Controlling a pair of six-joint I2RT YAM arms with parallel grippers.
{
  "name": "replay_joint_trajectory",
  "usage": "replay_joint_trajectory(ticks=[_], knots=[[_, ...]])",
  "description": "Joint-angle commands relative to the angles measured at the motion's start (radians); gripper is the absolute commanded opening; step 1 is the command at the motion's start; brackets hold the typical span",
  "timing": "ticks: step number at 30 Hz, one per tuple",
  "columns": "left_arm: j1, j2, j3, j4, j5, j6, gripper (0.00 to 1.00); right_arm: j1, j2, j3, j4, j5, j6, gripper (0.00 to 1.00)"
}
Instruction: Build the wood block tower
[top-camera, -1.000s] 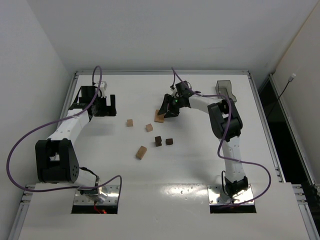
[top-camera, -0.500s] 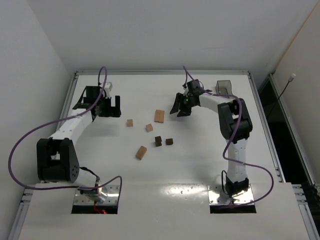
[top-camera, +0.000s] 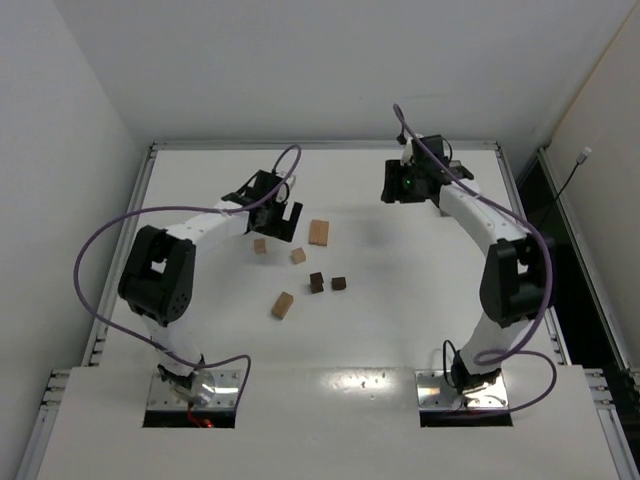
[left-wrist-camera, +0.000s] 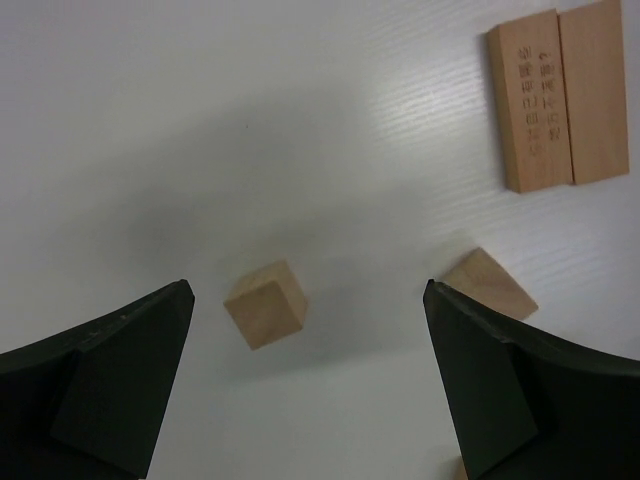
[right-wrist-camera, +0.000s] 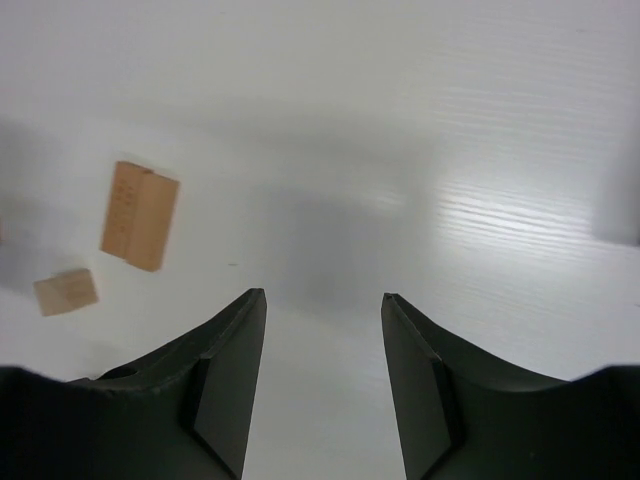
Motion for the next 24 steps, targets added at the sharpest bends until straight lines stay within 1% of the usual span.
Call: replay_joint_trajectory(ticks=[1, 3, 7, 9, 10, 13, 14, 17, 18, 19, 20, 22, 24], knots=[[-0.046, 0.071, 0.093, -0.016, -0.161, -0.059, 1.0, -0.027, -0.101, -0.066, -0.026, 0.112, -0.107, 0.47], [-0.069, 0.121, 0.112, -0.016, -0.173, -0.068, 1.0, -0.041, -0.133, -0.092, -0.026, 0.132, -0.12, 0.47], [-0.081, 0.169, 0.13, -0.025, -0.201, -0.099, 1.0, -0.059, -0.178, -0.143, -0.026, 0.145, -0.143, 0.47], [-0.071, 0.16, 0.13, -0.016, -0.152, -0.099, 1.0, -0.06, -0.187, -0.154, -0.026, 0.135, -0.177, 0.46], [-0.07, 0.16, 0.112, -0.016, -0.152, -0.099, 1.0, -0.06, -0.196, -0.154, -0.026, 0.126, -0.177, 0.46], [-0.061, 0.065, 0.031, 0.025, -0.114, -0.088, 1.0, -0.06, -0.216, -0.174, -0.037, 0.112, -0.248, 0.45], [-0.061, -0.001, 0.005, 0.025, -0.101, -0.076, 1.0, -0.06, -0.233, -0.184, -0.037, 0.112, -0.284, 0.45], [-0.061, -0.101, -0.105, 0.056, -0.038, -0.05, 1.0, -0.06, -0.274, -0.235, -0.037, 0.089, -0.346, 0.45], [-0.061, -0.157, -0.124, 0.067, -0.012, -0.05, 1.0, -0.06, -0.285, -0.247, -0.046, 0.089, -0.355, 0.45], [-0.061, -0.184, -0.138, 0.067, 0.001, -0.039, 1.0, -0.072, -0.294, -0.257, -0.046, 0.054, -0.366, 0.45], [-0.061, -0.207, -0.149, 0.067, 0.052, -0.019, 1.0, -0.086, -0.313, -0.27, -0.057, 0.04, -0.389, 0.45], [-0.061, -0.268, -0.163, 0.048, 0.081, -0.009, 1.0, -0.095, -0.331, -0.283, -0.066, 0.011, -0.409, 0.45], [-0.061, -0.303, -0.195, 0.018, 0.135, 0.013, 1.0, -0.095, -0.345, -0.292, -0.077, 0.022, -0.441, 0.43]])
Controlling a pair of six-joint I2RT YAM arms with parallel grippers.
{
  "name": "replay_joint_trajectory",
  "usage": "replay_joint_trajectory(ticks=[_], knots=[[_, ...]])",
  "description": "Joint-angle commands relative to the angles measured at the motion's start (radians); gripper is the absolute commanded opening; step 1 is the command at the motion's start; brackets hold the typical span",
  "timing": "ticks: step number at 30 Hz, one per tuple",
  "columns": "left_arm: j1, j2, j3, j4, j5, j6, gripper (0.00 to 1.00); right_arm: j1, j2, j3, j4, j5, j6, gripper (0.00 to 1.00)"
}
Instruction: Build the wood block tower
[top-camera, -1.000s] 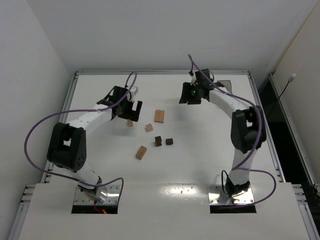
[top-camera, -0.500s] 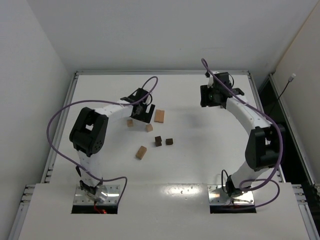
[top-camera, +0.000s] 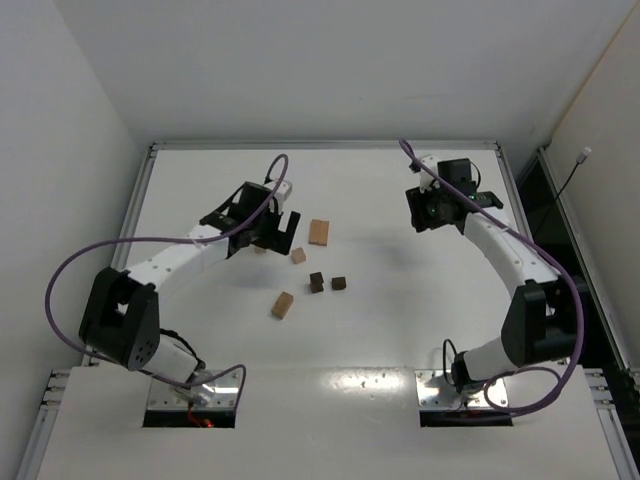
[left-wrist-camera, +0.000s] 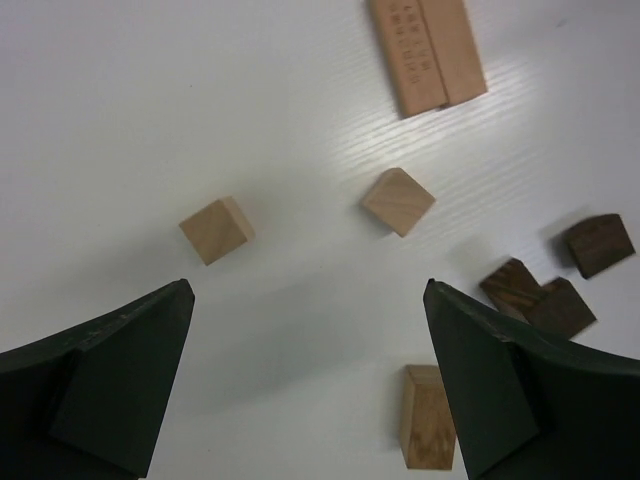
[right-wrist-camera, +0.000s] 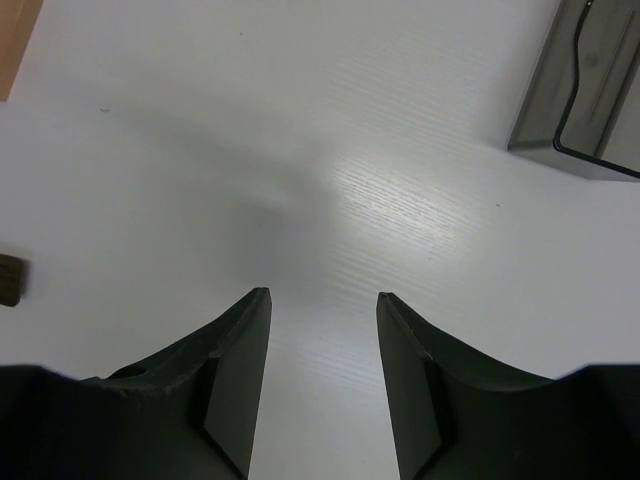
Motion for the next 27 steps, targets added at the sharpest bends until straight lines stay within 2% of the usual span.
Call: replay_joint_trajectory(ticks=[1, 5, 12, 20, 24, 27], knots=[[-0.004, -0.093, -0.042, -0.036, 0.107, 0.049, 1.0, -0.013, -0.058, -0.022, -0.026, -0.033, -0.097, 0.43], [-0.041, -0.135, -0.099, -0.117, 0.15, 0.066, 1.0, -0.022, -0.095, -0.022, -0.049, -0.022, -0.18, 0.42], [-0.041, -0.219, -0.165, -0.085, 0.102, 0.034, 1.0, -0.022, -0.107, 0.039, -0.079, 0.015, -0.219, 0.42], [-0.006, -0.06, -0.085, -0.064, -0.089, -0.002, 1.0, -0.022, -0.107, 0.03, -0.079, 0.015, -0.209, 0.42], [0.003, 0.03, -0.041, -0.063, -0.109, -0.032, 0.96, -0.022, -0.107, 0.03, -0.079, 0.015, -0.209, 0.42], [0.014, 0.071, -0.007, -0.054, -0.068, -0.043, 0.92, -0.022, -0.098, 0.03, -0.079, 0.015, -0.2, 0.42]])
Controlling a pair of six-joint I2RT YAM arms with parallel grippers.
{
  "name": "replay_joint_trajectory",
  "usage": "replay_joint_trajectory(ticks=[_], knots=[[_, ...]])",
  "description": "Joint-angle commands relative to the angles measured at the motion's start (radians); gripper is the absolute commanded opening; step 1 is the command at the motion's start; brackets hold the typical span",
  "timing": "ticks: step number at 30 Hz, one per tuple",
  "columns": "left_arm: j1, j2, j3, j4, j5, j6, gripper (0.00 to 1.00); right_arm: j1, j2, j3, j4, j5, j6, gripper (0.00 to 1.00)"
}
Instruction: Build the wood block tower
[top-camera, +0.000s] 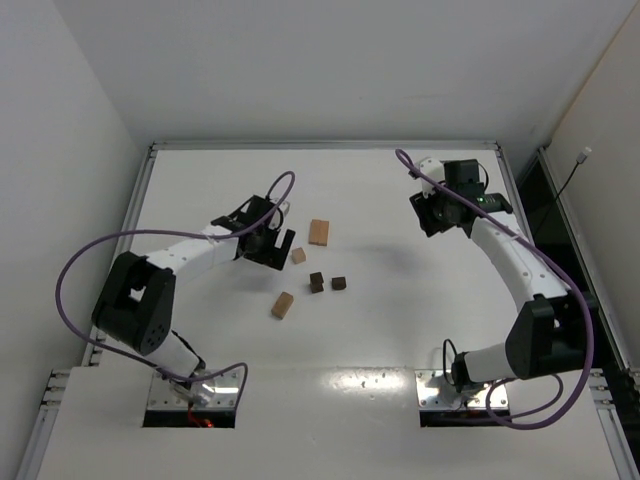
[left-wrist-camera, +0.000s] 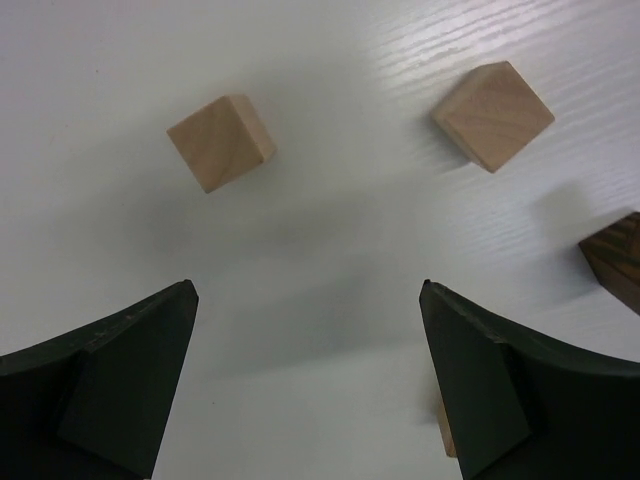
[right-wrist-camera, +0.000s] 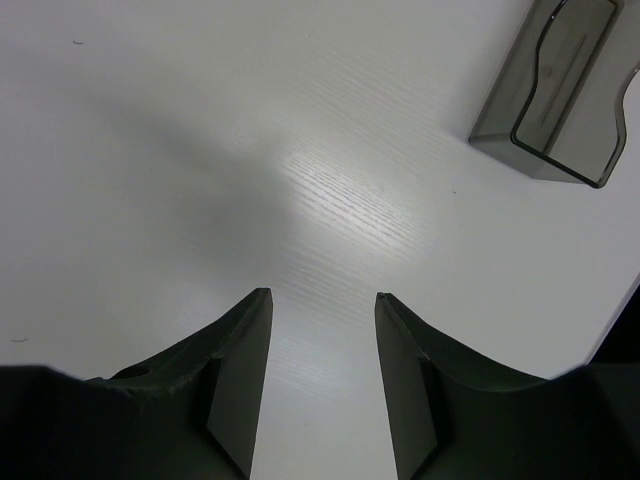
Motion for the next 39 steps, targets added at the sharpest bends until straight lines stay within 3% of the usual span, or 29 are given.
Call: replay_joint_trajectory(ticks=[1, 8, 16, 27, 32, 38, 39], knots=[[0.018, 0.046, 0.054, 0.03, 0.001, -0.049, 0.89, -0.005, -0.02, 0.03, 0.012, 0.008, -0.006, 0.42], [0.061, 0.144, 0.133, 0.04, 0.034, -0.11, 0.8, -0.005, 0.0, 0.03, 0.012, 0.008, -0.006, 0.42], [0.121, 0.227, 0.166, 0.031, 0.045, -0.156, 0.6, -0.005, 0.011, 0.039, 0.012, 0.008, -0.006, 0.42], [0.153, 0.316, 0.233, 0.04, 0.064, -0.187, 0.57, -0.005, 0.03, 0.049, 0.012, -0.001, 0.003, 0.42], [0.162, 0.337, 0.262, 0.031, 0.064, -0.208, 0.49, -0.005, 0.039, 0.049, 0.012, -0.001, 0.003, 0.42], [0.172, 0.347, 0.272, 0.031, 0.042, -0.239, 0.19, -0.005, 0.039, 0.049, 0.012, -0.01, 0.003, 0.42], [0.172, 0.347, 0.272, 0.031, 0.042, -0.239, 0.05, -0.005, 0.039, 0.049, 0.012, -0.01, 0.012, 0.42]])
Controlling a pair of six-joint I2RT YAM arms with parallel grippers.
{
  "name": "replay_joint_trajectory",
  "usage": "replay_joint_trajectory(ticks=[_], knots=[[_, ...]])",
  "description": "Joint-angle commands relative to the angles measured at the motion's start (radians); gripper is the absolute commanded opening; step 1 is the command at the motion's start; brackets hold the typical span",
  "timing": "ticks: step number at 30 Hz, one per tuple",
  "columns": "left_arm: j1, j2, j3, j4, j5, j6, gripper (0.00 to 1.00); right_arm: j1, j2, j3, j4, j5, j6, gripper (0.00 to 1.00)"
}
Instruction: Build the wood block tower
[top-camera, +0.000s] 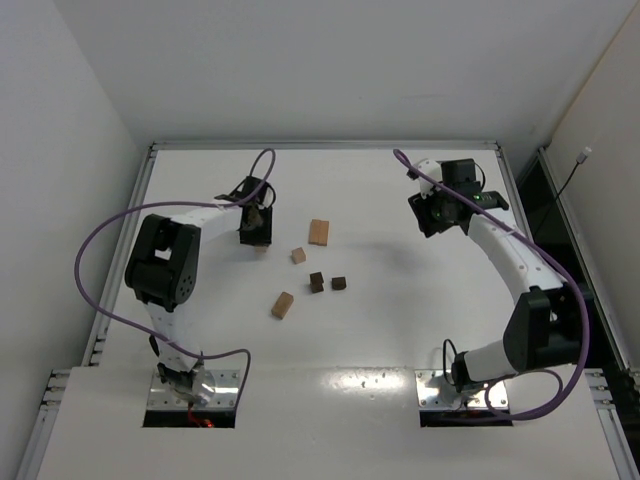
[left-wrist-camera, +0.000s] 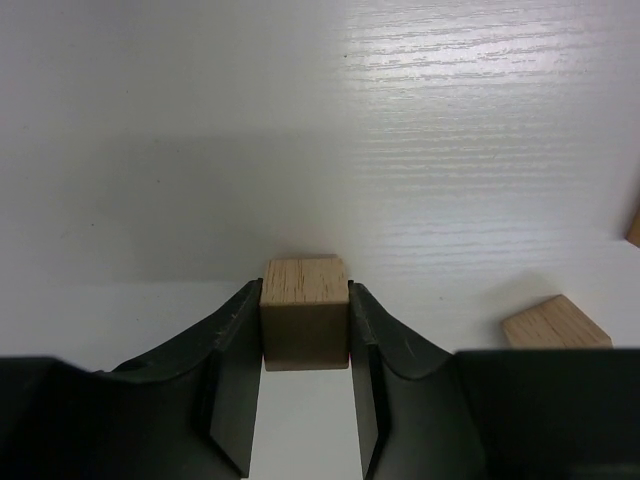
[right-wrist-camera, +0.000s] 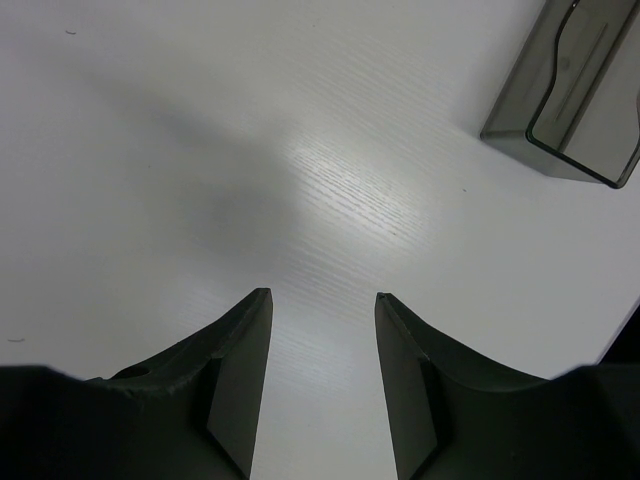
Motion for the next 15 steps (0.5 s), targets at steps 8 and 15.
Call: replay_joint_trajectory(ticks=[8, 15], knots=[[-0.033, -0.037, 0.102, -0.044, -0.008, -0.1, 0.0, -0.005, 0.001, 0.041, 0.016, -0.009, 0.011, 0.42], [-0.133, 0.093, 0.414, -0.222, -0.105, -0.218, 0.0, -0.005, 0.001, 0.041, 0.016, -0.009, 0.011, 0.42]])
